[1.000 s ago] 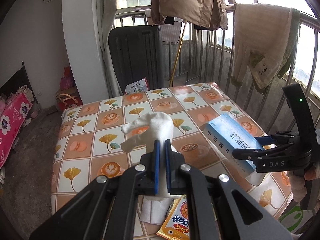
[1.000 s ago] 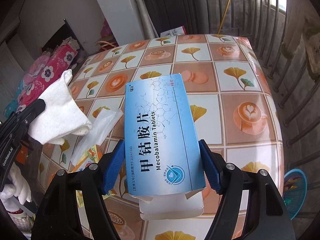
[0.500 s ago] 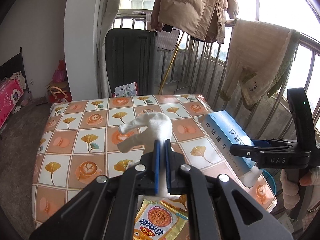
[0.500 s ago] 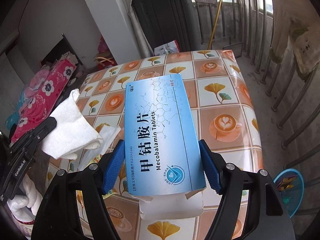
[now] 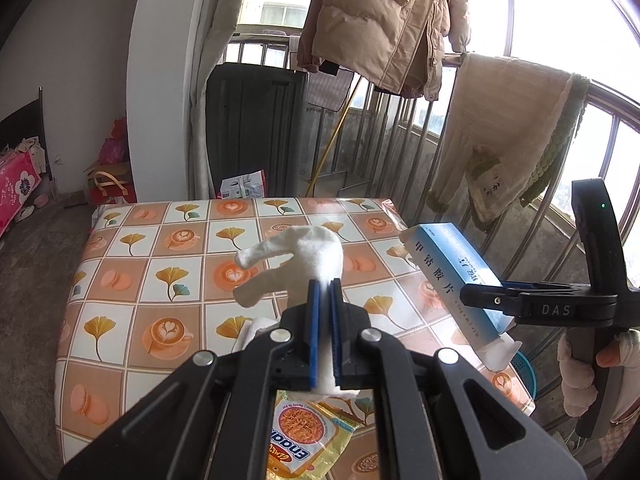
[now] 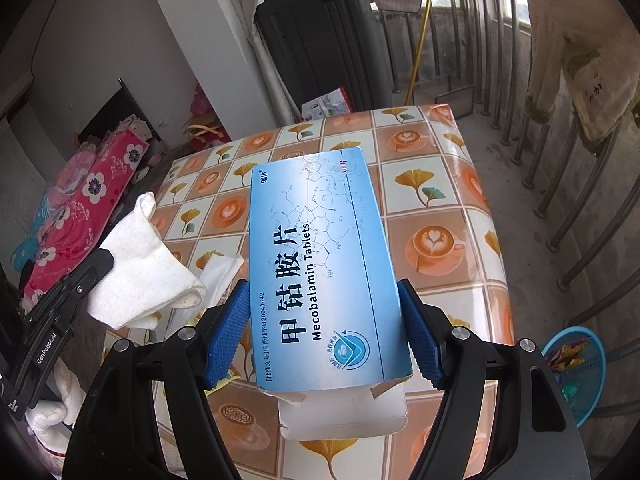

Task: Collect trash
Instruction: 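Lift the tissue with the left tool while the right tool lifts the medicine box, then carry tissue and box over the blue wastebasket and open both tools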

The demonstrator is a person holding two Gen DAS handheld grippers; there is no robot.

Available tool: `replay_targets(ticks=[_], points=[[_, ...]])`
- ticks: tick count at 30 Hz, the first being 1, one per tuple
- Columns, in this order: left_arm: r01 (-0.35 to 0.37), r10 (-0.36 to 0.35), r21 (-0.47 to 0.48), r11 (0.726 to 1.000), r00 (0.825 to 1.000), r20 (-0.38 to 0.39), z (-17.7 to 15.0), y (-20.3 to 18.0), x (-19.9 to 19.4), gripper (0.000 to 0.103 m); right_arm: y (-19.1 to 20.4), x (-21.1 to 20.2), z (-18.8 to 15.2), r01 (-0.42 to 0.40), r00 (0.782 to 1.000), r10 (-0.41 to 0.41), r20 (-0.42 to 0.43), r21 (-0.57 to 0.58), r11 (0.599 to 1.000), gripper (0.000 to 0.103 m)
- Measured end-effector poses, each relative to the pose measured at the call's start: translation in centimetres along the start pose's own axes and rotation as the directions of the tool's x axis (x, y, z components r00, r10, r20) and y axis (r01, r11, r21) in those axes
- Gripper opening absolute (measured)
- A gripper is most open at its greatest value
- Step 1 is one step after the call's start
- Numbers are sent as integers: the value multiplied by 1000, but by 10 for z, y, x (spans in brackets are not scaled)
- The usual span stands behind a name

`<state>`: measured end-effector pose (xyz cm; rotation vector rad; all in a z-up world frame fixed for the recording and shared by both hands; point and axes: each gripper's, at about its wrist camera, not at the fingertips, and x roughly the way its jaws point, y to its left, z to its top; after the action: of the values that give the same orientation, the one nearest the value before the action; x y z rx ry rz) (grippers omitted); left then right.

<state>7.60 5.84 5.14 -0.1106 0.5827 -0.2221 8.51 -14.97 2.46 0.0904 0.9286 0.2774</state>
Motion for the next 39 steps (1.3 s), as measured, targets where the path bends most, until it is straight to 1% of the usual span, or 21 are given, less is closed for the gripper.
replay_targets(ticks=[11, 18, 20, 22, 24, 26, 28, 30, 32, 34, 36, 39], points=[[29, -29, -10, 1000, 1000, 8, 3, -1, -3, 5, -10, -15, 2, 8, 1000, -8, 22, 20, 1000, 68], [79, -79, 12, 997, 997, 16, 16, -11, 3, 5, -30, -33, 5, 31, 998, -33, 46, 46, 998, 68], [107, -108, 15, 994, 994, 17, 25, -15, 6, 5, -37, -40, 10, 25, 999, -28, 47, 54, 998, 68], [151, -151, 8, 989, 989, 10, 34, -17, 9, 5, -45, -50, 13, 31, 997, -35, 67, 60, 998, 68], [196, -196, 7, 981, 981, -4, 45, -22, 14, 5, -55, -64, 16, 41, 994, -48, 94, 76, 996, 68], [249, -249, 6, 968, 968, -24, 55, -33, 21, 5, -68, -78, 15, 56, 991, -68, 113, 105, 993, 68], [319, -319, 5, 948, 946, -52, 64, -47, 30, 5, -85, -93, 11, 81, 987, -99, 128, 141, 987, 68], [394, -392, 8, 919, 915, -91, 72, -68, 43, 5, -106, -109, 3, 108, 982, -135, 133, 193, 975, 68], [460, -453, 21, 888, 881, -140, 76, -94, 58, 5, -129, -124, -6, 141, 975, -177, 132, 248, 958, 68], [517, -501, 39, 855, 842, -200, 77, -127, 75, 5, -153, -136, -17, 170, 968, -217, 124, 306, 937, 68], [570, -539, 52, 820, 799, -268, 75, -162, 93, 5, -179, -146, -32, 193, 963, -248, 105, 378, 906, 69], [637, -580, 44, 770, 726, -369, 62, -214, 121, 5, -217, -154, -60, 202, 963, -264, 60, 489, 848, 69]])
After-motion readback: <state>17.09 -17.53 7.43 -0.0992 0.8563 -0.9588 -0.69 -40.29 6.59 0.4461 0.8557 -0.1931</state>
